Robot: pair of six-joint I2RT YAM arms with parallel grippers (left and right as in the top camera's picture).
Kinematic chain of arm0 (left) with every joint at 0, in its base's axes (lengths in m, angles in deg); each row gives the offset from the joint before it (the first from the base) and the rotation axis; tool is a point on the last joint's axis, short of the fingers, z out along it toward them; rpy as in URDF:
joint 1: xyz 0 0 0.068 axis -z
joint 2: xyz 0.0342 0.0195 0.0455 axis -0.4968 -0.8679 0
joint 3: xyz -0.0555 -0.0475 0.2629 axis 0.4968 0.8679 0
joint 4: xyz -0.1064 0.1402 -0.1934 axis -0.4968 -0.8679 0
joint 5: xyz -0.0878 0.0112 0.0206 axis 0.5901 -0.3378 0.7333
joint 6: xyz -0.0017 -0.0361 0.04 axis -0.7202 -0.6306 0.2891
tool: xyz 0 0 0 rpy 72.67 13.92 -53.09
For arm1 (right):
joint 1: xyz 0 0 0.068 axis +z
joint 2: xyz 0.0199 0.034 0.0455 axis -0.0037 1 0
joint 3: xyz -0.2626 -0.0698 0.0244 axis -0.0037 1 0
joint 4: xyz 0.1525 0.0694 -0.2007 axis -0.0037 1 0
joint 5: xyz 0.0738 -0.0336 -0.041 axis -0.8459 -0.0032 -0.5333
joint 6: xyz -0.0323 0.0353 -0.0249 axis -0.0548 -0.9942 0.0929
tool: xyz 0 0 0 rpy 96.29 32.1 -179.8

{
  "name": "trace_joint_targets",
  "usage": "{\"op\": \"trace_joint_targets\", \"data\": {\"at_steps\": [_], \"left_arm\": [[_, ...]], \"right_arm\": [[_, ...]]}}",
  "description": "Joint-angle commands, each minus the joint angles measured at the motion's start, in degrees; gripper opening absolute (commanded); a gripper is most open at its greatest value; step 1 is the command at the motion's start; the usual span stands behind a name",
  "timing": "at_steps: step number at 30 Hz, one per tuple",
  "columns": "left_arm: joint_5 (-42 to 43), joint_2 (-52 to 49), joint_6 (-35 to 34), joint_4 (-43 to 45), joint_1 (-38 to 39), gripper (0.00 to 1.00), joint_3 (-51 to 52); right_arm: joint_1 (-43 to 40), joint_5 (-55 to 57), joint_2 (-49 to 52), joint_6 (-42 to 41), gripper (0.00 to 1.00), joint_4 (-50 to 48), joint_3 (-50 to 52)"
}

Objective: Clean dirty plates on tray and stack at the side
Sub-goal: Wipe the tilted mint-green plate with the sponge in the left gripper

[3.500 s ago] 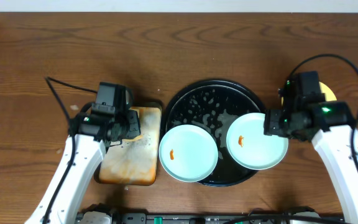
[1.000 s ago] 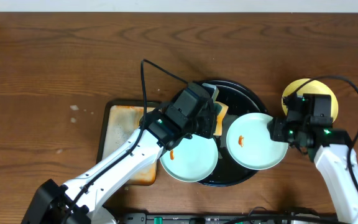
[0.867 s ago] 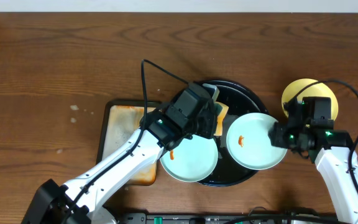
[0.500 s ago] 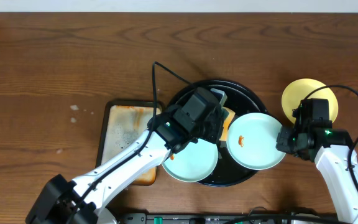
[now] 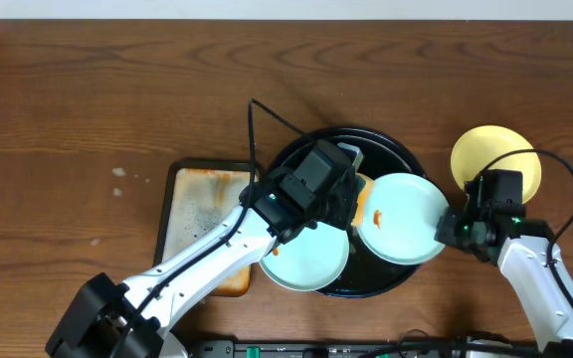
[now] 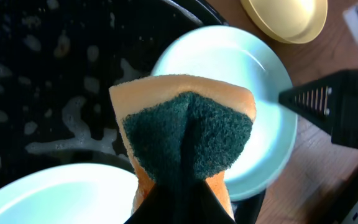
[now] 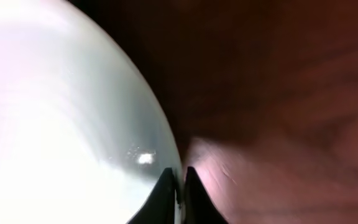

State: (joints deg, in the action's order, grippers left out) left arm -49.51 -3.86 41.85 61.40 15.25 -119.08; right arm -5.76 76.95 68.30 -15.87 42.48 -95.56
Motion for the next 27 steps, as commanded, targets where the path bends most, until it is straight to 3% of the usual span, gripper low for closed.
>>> {"op": "trace_joint_targets", "data": {"at_steps": [1, 11, 15, 27], "left_arm": [[0.5, 0.0, 0.1, 0.6, 0.1, 0.11, -1.2], [0.5, -1.5, -0.2, 5.1, 0.8, 0.11, -1.2], [1.0, -5.1, -3.5, 7.0, 2.2, 0.1, -1.7], [3.7, -19.0, -8.1, -4.8, 3.3, 0.09, -19.2]], "right_arm": [[-1.0, -1.7, 0.3, 1.5, 0.01, -1.3, 0.4], [-0.6, -1.7, 0.3, 1.7, 0.01, -3.6, 0.4], [-0.3, -1.7, 0.3, 1.7, 0.01, -3.4, 0.4], [-0.3, -1.7, 0.3, 1.7, 0.01, -3.1, 0.4]]}}
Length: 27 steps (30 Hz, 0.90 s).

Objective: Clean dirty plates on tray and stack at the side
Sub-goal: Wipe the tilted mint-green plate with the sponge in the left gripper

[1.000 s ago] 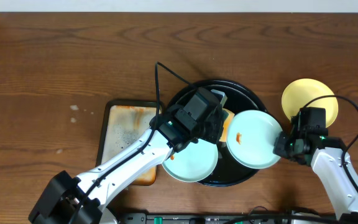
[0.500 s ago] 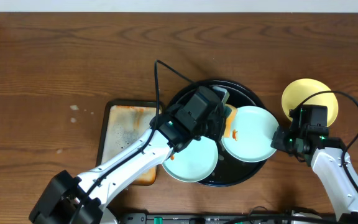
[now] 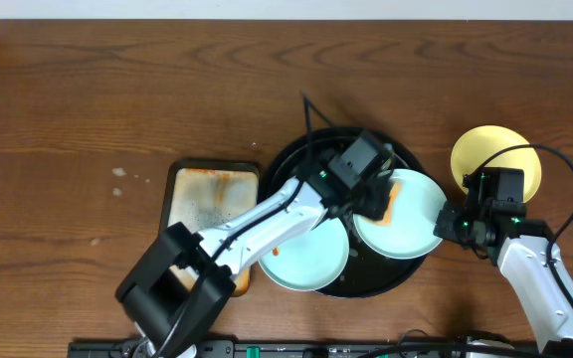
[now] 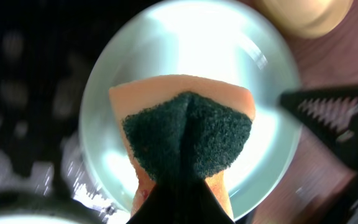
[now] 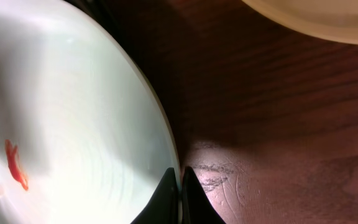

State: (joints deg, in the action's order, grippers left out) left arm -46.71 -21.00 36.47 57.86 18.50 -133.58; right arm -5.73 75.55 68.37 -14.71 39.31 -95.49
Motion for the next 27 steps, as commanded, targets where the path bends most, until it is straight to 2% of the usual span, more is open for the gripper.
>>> {"op": "trace_joint_targets", "data": {"at_steps": [1, 13, 21, 27], "left_arm": [[0.9, -2.7, -3.5, -1.2, 0.1, 0.09, -4.9], [8.5, -10.2, -11.2, 0.9, 0.4, 0.1, -4.9], [8.0, -10.9, -11.2, 0.8, 2.1, 0.1, -4.9], [7.6, -15.0, -10.3, 0.1, 0.8, 0.1, -4.9]], "right_arm": [[-0.3, -0.3, 0.3, 0.5, 0.01, 0.1, 0.3], [-0.3, -0.3, 0.3, 0.5, 0.01, 0.1, 0.3], [-0.3, -0.3, 0.3, 0.5, 0.01, 0.2, 0.3], [-0.3, -0.3, 0.2, 0.5, 0.01, 0.7, 0.3]]}}
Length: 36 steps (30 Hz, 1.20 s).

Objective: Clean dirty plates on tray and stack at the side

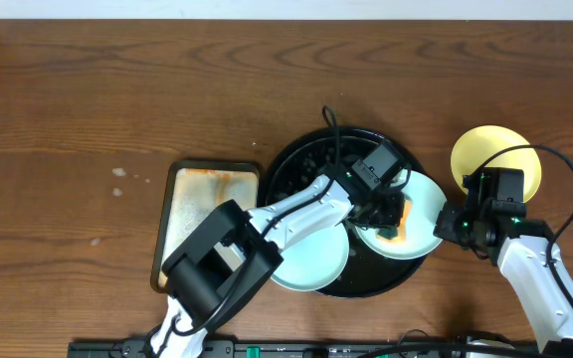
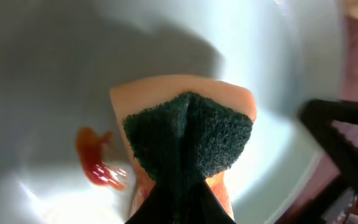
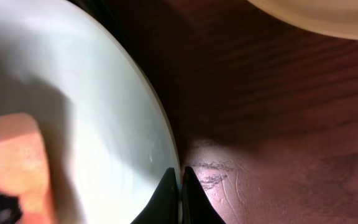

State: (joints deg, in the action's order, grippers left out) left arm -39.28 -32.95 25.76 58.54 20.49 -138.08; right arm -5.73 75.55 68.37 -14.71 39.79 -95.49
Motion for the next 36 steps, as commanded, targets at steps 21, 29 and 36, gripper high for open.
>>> {"op": "trace_joint_targets", "data": {"at_steps": [21, 29, 36], "left_arm": [[-17.4, -5.9, 5.6, -15.4, -4.6, 0.09, -5.2], [-17.7, -4.9, 7.3, -25.7, -4.6, 0.1, -16.7], [-21.0, 0.8, 8.2, -29.0, -5.1, 0.13, -18.0]], "right_arm": [[-0.3, -0.3, 0.2, 0.5, 0.01, 1.3, 0.3], [-0.3, 0.5, 0.0, 0.5, 0.01, 1.2, 0.3], [-0.3, 1.3, -1.1, 1.5, 0.01, 1.3, -0.4]]}}
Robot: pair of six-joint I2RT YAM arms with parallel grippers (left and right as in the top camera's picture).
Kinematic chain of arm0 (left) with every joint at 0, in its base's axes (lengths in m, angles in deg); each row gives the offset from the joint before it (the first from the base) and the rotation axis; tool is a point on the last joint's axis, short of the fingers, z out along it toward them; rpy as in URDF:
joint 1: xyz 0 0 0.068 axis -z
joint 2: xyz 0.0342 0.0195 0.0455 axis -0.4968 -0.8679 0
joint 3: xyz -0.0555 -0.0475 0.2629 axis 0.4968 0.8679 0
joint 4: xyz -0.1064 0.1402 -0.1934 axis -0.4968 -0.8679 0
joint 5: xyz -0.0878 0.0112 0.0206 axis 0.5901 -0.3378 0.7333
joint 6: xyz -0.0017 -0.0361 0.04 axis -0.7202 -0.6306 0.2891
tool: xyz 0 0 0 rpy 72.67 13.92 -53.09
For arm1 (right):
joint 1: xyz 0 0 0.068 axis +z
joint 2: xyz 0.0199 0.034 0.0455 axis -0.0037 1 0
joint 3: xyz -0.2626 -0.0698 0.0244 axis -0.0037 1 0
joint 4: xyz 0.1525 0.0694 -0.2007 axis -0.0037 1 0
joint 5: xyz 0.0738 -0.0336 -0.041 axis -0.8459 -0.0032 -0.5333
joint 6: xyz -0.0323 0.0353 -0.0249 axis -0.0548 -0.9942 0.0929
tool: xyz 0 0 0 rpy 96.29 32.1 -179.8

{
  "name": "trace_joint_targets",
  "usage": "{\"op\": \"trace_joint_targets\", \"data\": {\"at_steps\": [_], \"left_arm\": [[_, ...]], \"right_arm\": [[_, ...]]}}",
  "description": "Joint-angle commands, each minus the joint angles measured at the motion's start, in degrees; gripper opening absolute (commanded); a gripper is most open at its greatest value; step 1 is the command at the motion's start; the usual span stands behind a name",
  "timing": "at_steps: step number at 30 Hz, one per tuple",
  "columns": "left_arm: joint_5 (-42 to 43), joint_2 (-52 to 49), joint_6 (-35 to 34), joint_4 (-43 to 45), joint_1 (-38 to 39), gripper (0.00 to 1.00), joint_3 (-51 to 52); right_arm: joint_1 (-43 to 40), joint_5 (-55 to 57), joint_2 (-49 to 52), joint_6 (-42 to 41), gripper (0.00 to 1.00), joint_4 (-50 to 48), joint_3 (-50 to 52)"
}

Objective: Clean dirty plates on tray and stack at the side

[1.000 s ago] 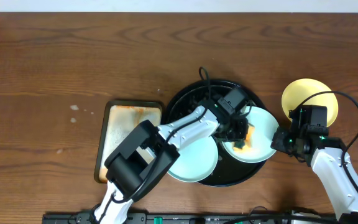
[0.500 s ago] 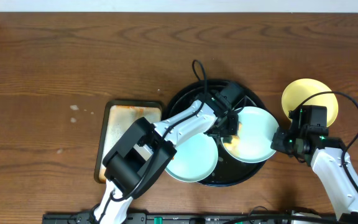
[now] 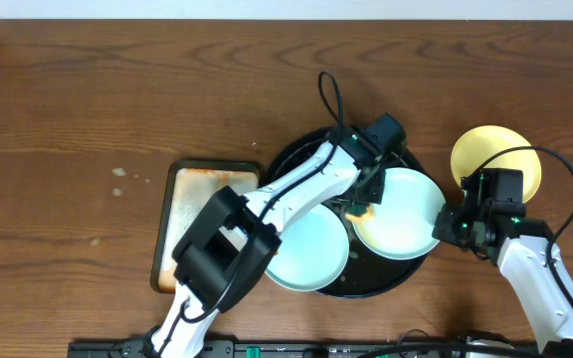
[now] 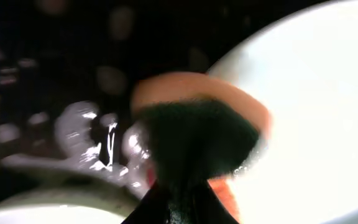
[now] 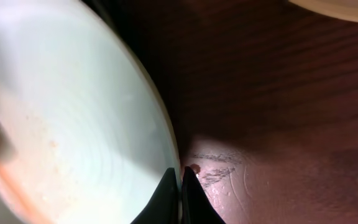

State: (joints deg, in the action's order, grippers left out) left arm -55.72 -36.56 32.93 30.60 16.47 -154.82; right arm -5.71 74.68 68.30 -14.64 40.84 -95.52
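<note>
A pale green plate (image 3: 401,211) lies tilted on the right side of the round black tray (image 3: 306,159), with an orange smear along its left rim. My right gripper (image 5: 180,182) is shut on that plate's right rim (image 5: 160,118). My left gripper (image 4: 179,208) is shut on an orange sponge with a dark green scouring face (image 4: 197,134); the sponge (image 3: 361,209) presses at the plate's left edge, over the wet tray floor. A second pale green plate (image 3: 306,254) rests at the tray's front. A yellow plate (image 3: 495,154) sits on the table to the right.
A rectangular metal tray (image 3: 192,214) with orange-brown residue lies left of the black tray. The left arm's cable (image 3: 331,99) loops above the black tray. Wooden table (image 3: 117,89) stretches to the left and back.
The sponge has gone from the middle-right of the held plate to its left edge. The red stain is gone from the plate's middle; an orange smear lines the left rim. The right gripper holds as before.
The right gripper held the plate's right rim throughout. The left gripper held the sponge above the tray, then over the held plate, which showed a red stain. Then the sponge sat on the plate beside the stain, and now it is at the left edge with the stain smeared away.
</note>
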Motion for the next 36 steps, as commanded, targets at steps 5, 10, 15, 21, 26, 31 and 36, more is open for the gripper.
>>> {"op": "trace_joint_targets", "data": {"at_steps": [5, 10, 15, 21, 26, 31, 36], "left_arm": [[-7.1, 10.6, 1.0, -5.7, -3.5, 0.13, -1.2], [-7.1, 16.4, 3.6, -11.8, -8.6, 0.13, -1.2], [-13.0, 21.5, 5.5, -20.2, -15.6, 0.13, -1.2], [-14.6, 24.7, 7.4, -27.3, -23.9, 0.13, 1.1], [-14.5, 25.2, 8.7, -27.9, -28.0, 0.13, 5.4], [-14.5, 25.3, 8.7, -27.8, -29.6, 0.09, 9.6], [-14.5, 27.0, 8.7, -27.1, -30.9, 0.09, 12.3]], "right_arm": [[-0.2, 2.8, -3.7, 1.6, 0.01, 1.3, -2.1], [1.5, 3.2, -7.5, 2.6, 0.01, 2.4, -4.3], [5.5, 5.7, -11.6, 3.3, 0.01, 3.6, -7.3], [14.7, 19.8, -15.4, 3.8, 0.01, 5.2, -11.8], [24.7, 39.6, -16.4, 8.3, 0.01, 6.2, -15.1], [35.4, 56.4, -16.3, 14.2, 0.01, 5.8, -16.7], [45.9, 65.4, -16.3, 19.8, 0.01, 5.1, -16.7]]}}
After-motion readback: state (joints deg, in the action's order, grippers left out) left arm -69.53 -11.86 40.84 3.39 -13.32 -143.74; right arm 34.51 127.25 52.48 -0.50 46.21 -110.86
